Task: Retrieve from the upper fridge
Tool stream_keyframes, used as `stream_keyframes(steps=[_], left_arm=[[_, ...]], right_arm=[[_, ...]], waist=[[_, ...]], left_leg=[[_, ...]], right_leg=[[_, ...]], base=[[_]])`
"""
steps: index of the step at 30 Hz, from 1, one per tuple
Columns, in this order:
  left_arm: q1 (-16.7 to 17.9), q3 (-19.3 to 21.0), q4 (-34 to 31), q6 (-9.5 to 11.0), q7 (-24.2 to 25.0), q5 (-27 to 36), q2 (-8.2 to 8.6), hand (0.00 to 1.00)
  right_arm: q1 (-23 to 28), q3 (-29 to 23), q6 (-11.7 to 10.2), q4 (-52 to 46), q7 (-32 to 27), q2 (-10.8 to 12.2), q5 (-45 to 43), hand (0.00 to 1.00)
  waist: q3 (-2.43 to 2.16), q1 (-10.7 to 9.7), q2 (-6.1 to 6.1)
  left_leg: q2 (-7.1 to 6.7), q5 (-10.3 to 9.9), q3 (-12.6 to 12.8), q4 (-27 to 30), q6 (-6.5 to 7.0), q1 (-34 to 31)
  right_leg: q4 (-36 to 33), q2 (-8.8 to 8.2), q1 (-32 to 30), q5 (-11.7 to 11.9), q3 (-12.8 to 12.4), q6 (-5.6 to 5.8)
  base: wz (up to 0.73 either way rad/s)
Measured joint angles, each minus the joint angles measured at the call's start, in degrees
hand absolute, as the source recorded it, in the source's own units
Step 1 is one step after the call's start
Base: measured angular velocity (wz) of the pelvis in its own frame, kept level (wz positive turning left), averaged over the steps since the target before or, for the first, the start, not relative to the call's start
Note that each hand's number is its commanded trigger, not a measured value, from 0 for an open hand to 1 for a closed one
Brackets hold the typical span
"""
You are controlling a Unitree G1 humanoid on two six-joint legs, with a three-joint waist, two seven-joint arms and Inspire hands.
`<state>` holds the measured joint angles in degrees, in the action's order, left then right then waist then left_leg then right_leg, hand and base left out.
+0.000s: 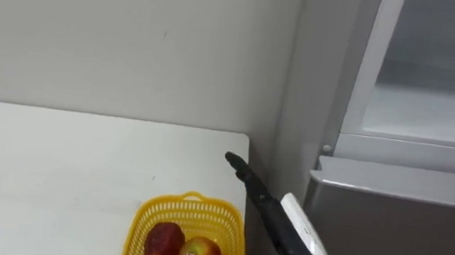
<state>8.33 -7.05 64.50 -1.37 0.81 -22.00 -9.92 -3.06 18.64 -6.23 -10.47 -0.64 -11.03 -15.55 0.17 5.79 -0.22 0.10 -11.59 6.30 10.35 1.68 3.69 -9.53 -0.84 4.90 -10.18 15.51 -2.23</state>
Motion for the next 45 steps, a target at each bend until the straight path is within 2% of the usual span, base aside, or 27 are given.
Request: stream_keyframes(steps=[8, 12, 17, 20, 22, 25, 30, 36, 42, 45], left_arm=[[0.2, -0.1, 0.5, 0.0, -0.6, 0.1, 0.26, 0.0], [0.5, 0.0, 0.5, 0.5, -0.7, 0.1, 0.33, 0.0], [0.8, 0.0, 0.1, 1.7, -1.5, 0.2, 0.31, 0.0], [0.9, 0.0, -0.1, 2.2, -1.5, 0.0, 0.3, 0.0], [1.3, 0.0, -0.1, 2.3, -1.5, 0.0, 0.26, 0.0], [1.6, 0.1, 0.0, 2.3, -1.7, -0.1, 0.27, 0.0], [1.7, 0.1, 0.0, 2.3, -1.8, 0.0, 0.21, 0.0], [2.2, -0.1, 0.0, 2.3, -1.8, 0.0, 0.2, 0.0], [2.2, -0.2, -0.4, 2.3, -1.8, 0.1, 0.14, 0.0], [2.1, -1.2, -0.3, 2.3, -2.0, 1.5, -0.13, 0.0]], right_arm=[[1.3, -0.7, -0.3, -5.6, -0.2, 0.2, 2.2, 0.0], [5.2, -3.2, -1.7, -10.0, -0.6, 0.3, 3.8, 0.0], [6.5, -5.2, -2.6, -13.0, -1.9, 0.3, 5.3, 0.0], [7.2, -7.1, -2.7, -14.9, -3.8, 0.1, 5.3, 0.0], [7.6, -8.3, -3.7, -15.8, -5.1, 0.1, 6.1, 0.0], [7.9, -9.5, -3.9, -15.9, -6.6, 0.3, 6.1, 0.0], [11.1, -13.3, -4.8, -16.8, -10.9, 0.4, 6.0, 0.0], [11.6, -14.6, -5.2, -17.2, -14.9, 0.3, 6.6, 0.0], [14.1, -15.7, -5.4, -17.2, -16.2, 0.3, 8.8, 0.0], [16.2, -15.4, -6.4, -15.5, -16.2, 0.1, 11.7, 0.0]], waist=[[-0.16, -2.2, 0.49], [-0.81, -2.7, 1.34], [-0.67, -4.2, 1.85], [-0.69, -4.6, 1.54], [-0.67, -4.5, 1.36], [-0.72, -5.6, 1.08], [-0.72, -6.1, 0.93], [-0.63, -8.7, 1.01], [-0.7, -9.1, 1.11], [-0.69, -9.3, 1.07]], left_leg=[[0.05, 0.0, 0.5, 0.0, 0.0, 0.0], [0.18, 0.0, 1.5, -0.5, 0.0, 0.2], [0.35, 0.0, 2.7, -0.7, 0.0, 0.5], [0.43, 0.0, 3.3, -0.9, -0.02, 0.6], [0.59, 0.0, 4.3, -1.1, -0.05, 0.7], [0.6, 0.0, 4.8, -1.5, -0.05, 1.0], [0.69, -0.1, 6.3, -1.7, -0.06, 1.1], [0.74, -0.1, 6.6, -1.7, -0.09, 1.0], [0.87, -0.1, 7.1, -1.7, -0.11, 0.9], [0.97, -0.1, 7.4, -1.7, -0.12, 1.0]], right_leg=[[0.0, 0.25, -0.2, 0.0, -1.1, -0.01], [-0.4, 0.28, -0.9, 0.1, -1.9, -0.05], [-0.6, 0.4, -1.2, 0.1, -2.9, -0.05], [-0.6, 0.66, -1.4, 0.1, -4.1, -0.05], [-0.8, 0.83, -2.0, 0.2, -5.0, -0.07], [-0.8, 0.96, -2.0, 0.2, -5.6, -0.07], [-1.1, 1.15, -2.9, 0.2, -7.1, -0.04], [-1.1, 1.3, -3.0, 0.2, -7.6, -0.02], [-1.3, 1.43, -3.7, 0.3, -8.0, -0.09], [-1.1, 1.48, -3.5, 0.5, -8.2, -0.15]], base=[[-0.01], [-0.14], [-0.12], [-0.14], [-0.22], [-0.12], [-0.15], [-0.04], [-0.03], [-0.05]])
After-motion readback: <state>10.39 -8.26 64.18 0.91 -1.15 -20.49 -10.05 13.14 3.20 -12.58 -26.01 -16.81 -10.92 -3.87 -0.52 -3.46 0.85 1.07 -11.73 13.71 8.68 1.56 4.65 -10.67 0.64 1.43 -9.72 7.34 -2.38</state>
